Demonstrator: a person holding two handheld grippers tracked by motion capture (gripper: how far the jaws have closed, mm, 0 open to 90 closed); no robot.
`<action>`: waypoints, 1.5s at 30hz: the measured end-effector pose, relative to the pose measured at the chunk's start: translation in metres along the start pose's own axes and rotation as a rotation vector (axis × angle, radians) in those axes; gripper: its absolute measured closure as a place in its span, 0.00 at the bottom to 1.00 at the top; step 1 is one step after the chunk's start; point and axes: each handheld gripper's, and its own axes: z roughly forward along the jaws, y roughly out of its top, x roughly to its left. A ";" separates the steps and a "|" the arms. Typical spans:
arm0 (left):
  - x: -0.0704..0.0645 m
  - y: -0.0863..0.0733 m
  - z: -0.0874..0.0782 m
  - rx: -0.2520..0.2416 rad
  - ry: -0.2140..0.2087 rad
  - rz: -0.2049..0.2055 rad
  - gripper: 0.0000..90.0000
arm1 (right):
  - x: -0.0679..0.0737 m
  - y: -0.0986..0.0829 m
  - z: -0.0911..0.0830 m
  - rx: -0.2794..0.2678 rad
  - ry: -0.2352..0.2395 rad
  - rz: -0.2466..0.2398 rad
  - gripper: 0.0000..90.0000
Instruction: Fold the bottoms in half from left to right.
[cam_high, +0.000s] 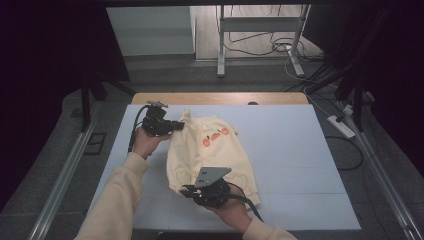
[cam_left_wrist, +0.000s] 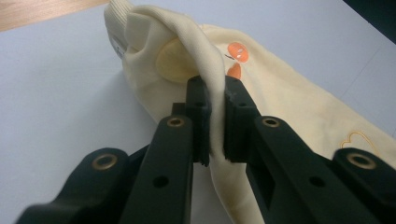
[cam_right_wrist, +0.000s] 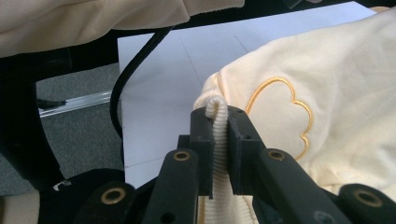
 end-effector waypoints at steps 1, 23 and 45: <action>-0.001 0.000 0.001 -0.002 0.001 -0.001 0.91 | 0.000 0.000 -0.001 -0.002 -0.003 0.000 0.91; -0.006 0.008 0.024 -0.007 -0.007 -0.012 0.91 | -0.012 -0.025 -0.033 0.001 -0.084 0.068 0.91; -0.015 0.015 0.045 0.000 -0.029 0.009 0.90 | -0.021 -0.046 -0.063 -0.015 -0.154 0.143 0.91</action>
